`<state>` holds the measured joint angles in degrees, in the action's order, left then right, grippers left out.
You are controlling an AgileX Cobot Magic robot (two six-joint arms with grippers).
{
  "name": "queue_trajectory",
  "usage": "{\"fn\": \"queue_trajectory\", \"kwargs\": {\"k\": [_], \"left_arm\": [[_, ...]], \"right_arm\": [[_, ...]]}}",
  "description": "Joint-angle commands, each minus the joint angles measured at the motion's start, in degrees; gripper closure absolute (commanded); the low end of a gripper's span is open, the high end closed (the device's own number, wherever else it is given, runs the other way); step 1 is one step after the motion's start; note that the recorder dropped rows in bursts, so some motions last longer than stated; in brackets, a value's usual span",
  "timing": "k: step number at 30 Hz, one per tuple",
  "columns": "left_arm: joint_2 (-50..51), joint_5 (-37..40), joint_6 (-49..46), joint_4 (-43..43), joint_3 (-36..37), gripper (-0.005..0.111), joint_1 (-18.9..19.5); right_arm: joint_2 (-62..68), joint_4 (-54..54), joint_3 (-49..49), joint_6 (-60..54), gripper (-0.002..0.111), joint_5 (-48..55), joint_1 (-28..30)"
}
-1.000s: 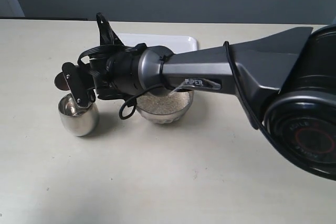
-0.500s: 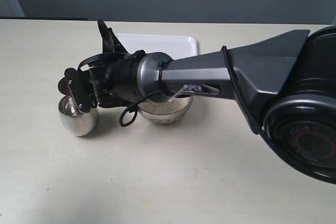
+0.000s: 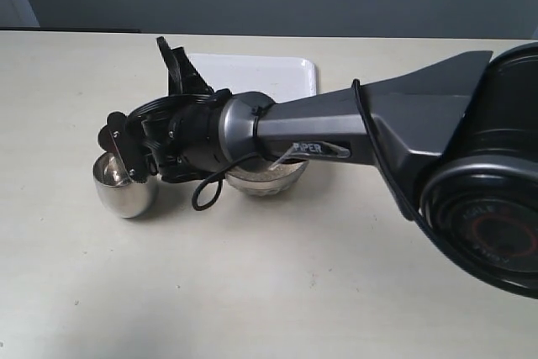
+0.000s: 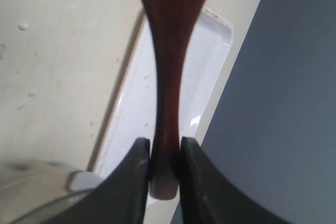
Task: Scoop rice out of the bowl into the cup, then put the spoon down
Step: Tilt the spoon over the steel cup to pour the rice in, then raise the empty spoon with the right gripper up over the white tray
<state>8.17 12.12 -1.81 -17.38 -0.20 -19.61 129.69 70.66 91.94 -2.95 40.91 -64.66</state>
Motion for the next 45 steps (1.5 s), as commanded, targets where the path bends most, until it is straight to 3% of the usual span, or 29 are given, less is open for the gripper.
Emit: {"fn": "queue_trajectory", "kwargs": {"k": [1,11,18,23,29,34,39,45], "left_arm": [[-0.4,-0.2,0.2,-0.2,0.2,0.106,-0.6],[-0.4,-0.2,0.2,-0.2,0.2,0.106,-0.6],[-0.4,-0.2,0.2,-0.2,0.2,0.106,-0.6],[-0.4,-0.2,0.2,-0.2,0.2,0.106,-0.6],[-0.4,-0.2,0.2,-0.2,0.2,0.106,-0.6],[-0.4,-0.2,0.2,-0.2,0.2,0.106,-0.6],[-0.4,-0.2,0.2,-0.2,0.2,0.106,-0.6],[-0.4,-0.2,0.2,-0.2,0.2,0.106,-0.6]], "right_arm": [[-0.3,1.2,-0.2,0.9,0.109,0.7,-0.1],[-4.4,-1.4,-0.2,0.2,0.109,0.5,-0.1],[-8.6,-17.9,-0.2,-9.4,0.109,0.3,2.2],[-10.5,-25.4,-0.2,-11.4,0.109,1.0,6.4],[-12.6,-37.1,0.3,-23.6,0.109,-0.7,11.8],[-11.2,-52.0,5.8,-27.4,0.109,-0.8,18.8],[-10.7,-57.6,9.6,-31.8,0.109,-4.1,23.5],[-5.3,-79.8,18.6,-45.6,0.109,-0.8,30.6]]}}
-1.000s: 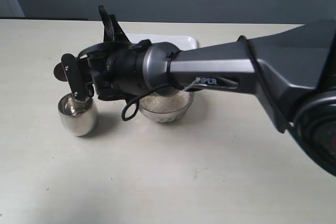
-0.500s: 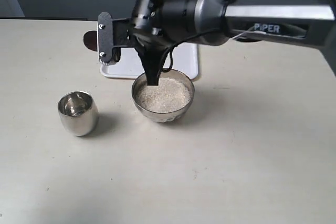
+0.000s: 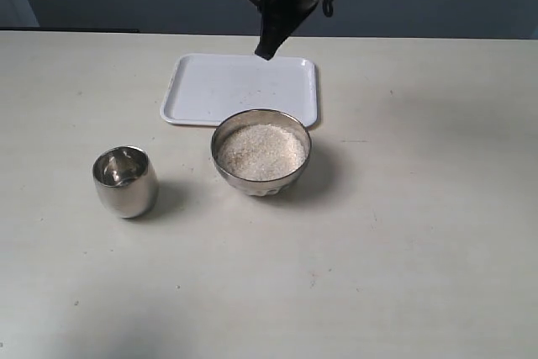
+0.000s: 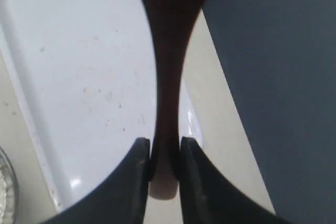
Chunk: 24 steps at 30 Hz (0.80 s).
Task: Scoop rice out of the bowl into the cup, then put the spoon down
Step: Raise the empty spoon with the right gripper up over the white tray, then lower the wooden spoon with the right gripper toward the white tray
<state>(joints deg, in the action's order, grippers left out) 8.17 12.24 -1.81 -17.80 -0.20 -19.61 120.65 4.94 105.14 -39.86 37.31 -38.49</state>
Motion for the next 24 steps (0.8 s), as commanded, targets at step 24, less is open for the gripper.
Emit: {"fn": "queue_trajectory", "kwargs": {"k": [24], "left_arm": [[-0.4,-0.3,0.2,0.2,0.2,0.106,-0.6]], "right_arm": [[19.9,-18.4,23.6,-15.0,0.109,25.9,8.2]]}}
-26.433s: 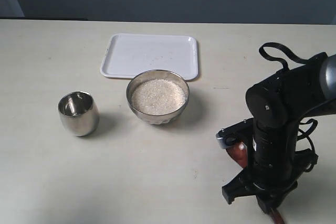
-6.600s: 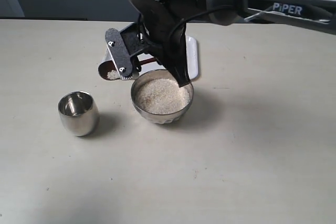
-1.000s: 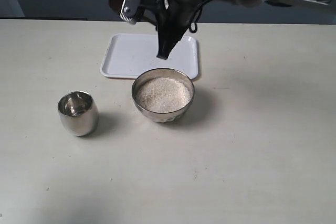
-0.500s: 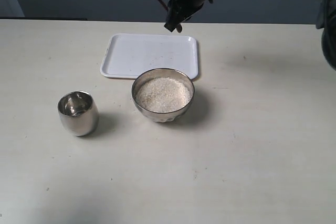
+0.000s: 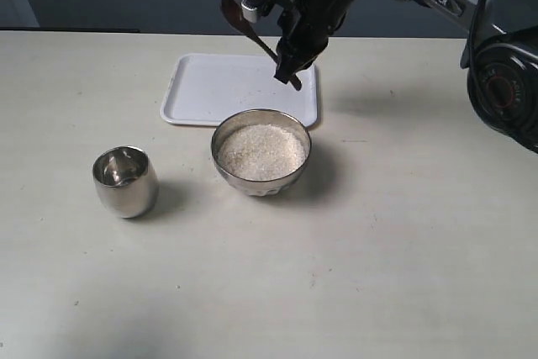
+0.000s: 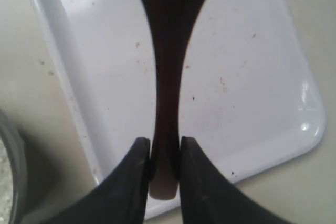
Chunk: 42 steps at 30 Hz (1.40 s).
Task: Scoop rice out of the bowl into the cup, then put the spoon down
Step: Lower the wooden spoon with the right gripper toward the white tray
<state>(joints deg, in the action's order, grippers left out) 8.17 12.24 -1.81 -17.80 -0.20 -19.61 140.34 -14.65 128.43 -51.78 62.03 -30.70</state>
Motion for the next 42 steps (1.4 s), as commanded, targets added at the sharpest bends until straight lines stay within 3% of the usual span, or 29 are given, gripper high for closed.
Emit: {"fn": "queue_trajectory", "kwargs": {"k": [1,42], "left_arm": [[-0.4,-0.3,0.2,0.2,0.2,0.106,-0.6],[-0.4,-0.4,0.2,0.3,0.2,0.106,-0.6]], "right_arm": [[0.2,1.8,0.4,-3.2,0.109,1.2,0.4],[4.2,-5.0,0.4,-6.1,0.109,-3.5,0.4]]}}
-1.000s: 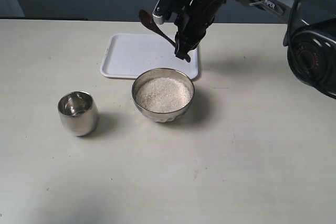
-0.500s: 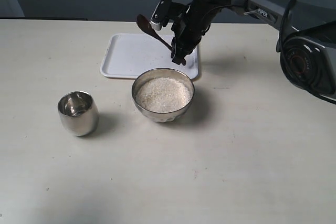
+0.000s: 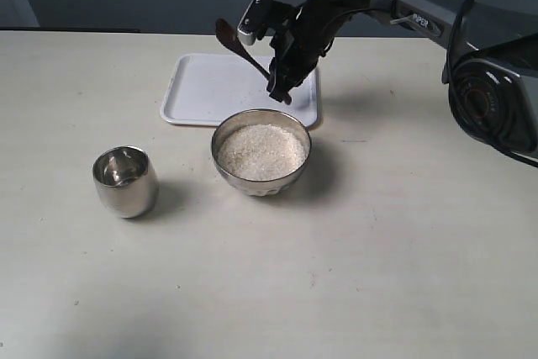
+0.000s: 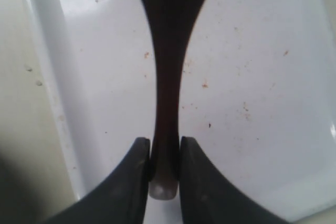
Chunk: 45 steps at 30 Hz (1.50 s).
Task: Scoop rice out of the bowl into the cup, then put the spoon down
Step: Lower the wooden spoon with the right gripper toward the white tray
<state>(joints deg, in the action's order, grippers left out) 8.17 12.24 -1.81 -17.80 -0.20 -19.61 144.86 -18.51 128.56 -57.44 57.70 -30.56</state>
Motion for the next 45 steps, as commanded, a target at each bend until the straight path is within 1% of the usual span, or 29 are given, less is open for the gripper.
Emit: {"fn": "queue_trajectory", "kwargs": {"k": [1,28,45], "left_arm": [[-0.4,-0.4,0.2,0.3,0.2,0.106,-0.6],[-0.4,-0.4,0.2,0.3,0.2,0.106,-0.6],[-0.4,-0.3,0.2,0.3,0.2,0.106,-0.6]], "right_arm": [[-0.3,-1.2,0.2,-0.4,0.109,0.8,0.3],[-0.3,-2.6,0.2,-0.4,0.109,2.3,0.3],[-0.3,-3.9,0.2,1.8,0.109,3.7,0.3]]}}
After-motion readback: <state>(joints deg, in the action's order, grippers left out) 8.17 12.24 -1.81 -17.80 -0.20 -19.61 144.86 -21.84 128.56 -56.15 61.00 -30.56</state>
